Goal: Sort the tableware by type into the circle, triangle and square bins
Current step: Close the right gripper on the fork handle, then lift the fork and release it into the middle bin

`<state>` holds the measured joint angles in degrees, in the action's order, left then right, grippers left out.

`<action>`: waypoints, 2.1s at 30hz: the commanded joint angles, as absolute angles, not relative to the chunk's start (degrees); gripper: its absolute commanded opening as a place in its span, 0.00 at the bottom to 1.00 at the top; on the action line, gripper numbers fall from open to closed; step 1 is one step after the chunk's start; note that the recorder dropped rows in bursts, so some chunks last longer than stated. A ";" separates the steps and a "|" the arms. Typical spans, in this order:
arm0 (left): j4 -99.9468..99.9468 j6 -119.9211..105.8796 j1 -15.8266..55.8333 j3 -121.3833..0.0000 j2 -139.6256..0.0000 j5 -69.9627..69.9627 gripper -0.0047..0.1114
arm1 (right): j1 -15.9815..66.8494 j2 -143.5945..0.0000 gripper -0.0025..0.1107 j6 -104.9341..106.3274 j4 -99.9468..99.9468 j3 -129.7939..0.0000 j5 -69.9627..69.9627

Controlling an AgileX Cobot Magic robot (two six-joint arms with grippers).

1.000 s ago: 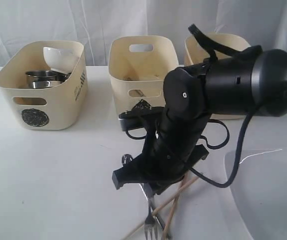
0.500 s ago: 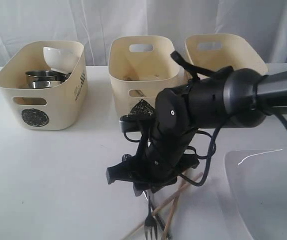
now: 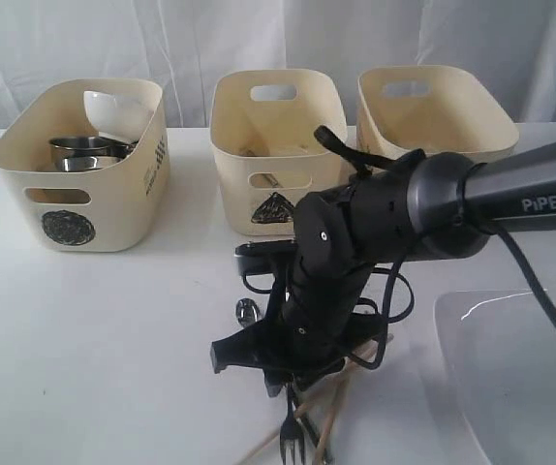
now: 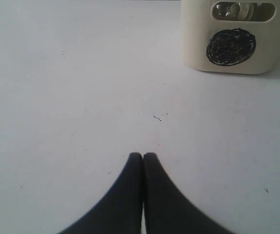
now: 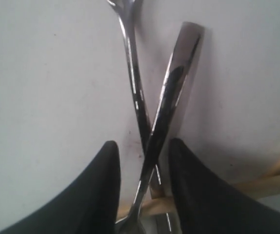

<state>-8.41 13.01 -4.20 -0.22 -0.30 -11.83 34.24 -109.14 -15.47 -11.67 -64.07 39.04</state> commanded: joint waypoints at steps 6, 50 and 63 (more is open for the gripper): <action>-7.95 13.11 -3.91 0.00 0.00 -11.58 0.04 | 34.29 -109.42 0.13 -15.68 -10.64 -63.86 39.54; -7.95 13.11 -3.91 0.00 0.00 -11.58 0.04 | 34.17 -89.79 0.02 -15.18 -5.03 -68.59 3.61; -7.95 13.11 -3.91 0.00 0.00 -11.58 0.04 | 23.39 -100.49 0.02 -7.69 0.00 -68.59 -26.99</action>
<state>-8.41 13.01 -4.20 -0.22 -0.30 -11.83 23.82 -97.24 -8.39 0.00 -68.38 -20.43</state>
